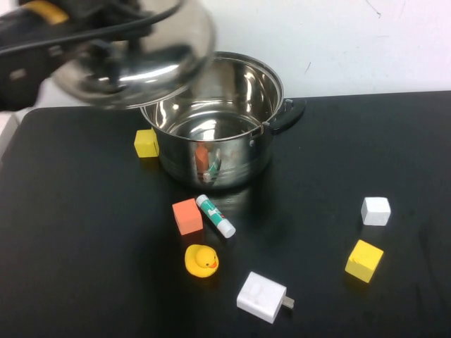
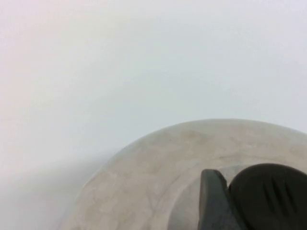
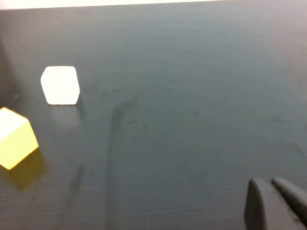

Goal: Cover the pot
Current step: Place the pot lid on the pot

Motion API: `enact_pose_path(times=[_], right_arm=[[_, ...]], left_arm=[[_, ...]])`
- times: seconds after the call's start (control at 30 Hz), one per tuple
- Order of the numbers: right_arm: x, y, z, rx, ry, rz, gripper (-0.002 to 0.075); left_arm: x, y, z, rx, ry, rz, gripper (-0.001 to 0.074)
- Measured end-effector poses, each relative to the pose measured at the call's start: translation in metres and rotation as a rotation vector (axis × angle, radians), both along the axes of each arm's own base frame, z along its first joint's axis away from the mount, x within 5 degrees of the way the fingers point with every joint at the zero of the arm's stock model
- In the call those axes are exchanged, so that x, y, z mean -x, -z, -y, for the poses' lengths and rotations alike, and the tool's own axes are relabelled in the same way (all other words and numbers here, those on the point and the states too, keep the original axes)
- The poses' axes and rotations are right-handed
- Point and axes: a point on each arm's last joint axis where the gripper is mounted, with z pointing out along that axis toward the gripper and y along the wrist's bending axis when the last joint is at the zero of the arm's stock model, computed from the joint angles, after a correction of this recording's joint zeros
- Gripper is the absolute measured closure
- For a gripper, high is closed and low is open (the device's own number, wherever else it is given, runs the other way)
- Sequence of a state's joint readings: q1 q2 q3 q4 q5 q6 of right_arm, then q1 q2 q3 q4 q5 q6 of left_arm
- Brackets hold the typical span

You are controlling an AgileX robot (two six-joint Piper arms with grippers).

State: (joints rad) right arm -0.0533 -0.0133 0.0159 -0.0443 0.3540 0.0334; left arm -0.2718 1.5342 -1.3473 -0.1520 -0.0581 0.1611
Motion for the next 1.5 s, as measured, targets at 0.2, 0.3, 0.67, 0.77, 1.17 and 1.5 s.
enact_pose_path(times=[0.2,0.3,0.67,0.77,1.17,1.5], right_arm=[[0.000,0.000,0.000,0.000,0.000,0.000,0.0728],[0.000,0.000,0.000,0.000,0.000,0.000,0.0728],[0.000,0.000,0.000,0.000,0.000,0.000,0.0728],[0.000,0.000,0.000,0.000,0.000,0.000,0.0728],[0.000,0.000,0.000,0.000,0.000,0.000,0.0728],[0.000,0.000,0.000,0.000,0.000,0.000,0.0728]], left_arm=[[-0.053,0.022,0.044,-0.026,0.076,-0.081,0.0409],[-0.078,0.038,0.060,-0.047,0.097,-0.124,0.0409],[-0.120,0.078,0.086,-0.080,0.127,-0.210,0.0409],[-0.118,0.079,0.091,-0.085,0.141,-0.218,0.0409],[-0.107,0.073,0.097,-0.069,0.163,-0.294,0.0409],[-0.089,0.035,0.088,-0.092,0.162,-0.243,0.0409]])
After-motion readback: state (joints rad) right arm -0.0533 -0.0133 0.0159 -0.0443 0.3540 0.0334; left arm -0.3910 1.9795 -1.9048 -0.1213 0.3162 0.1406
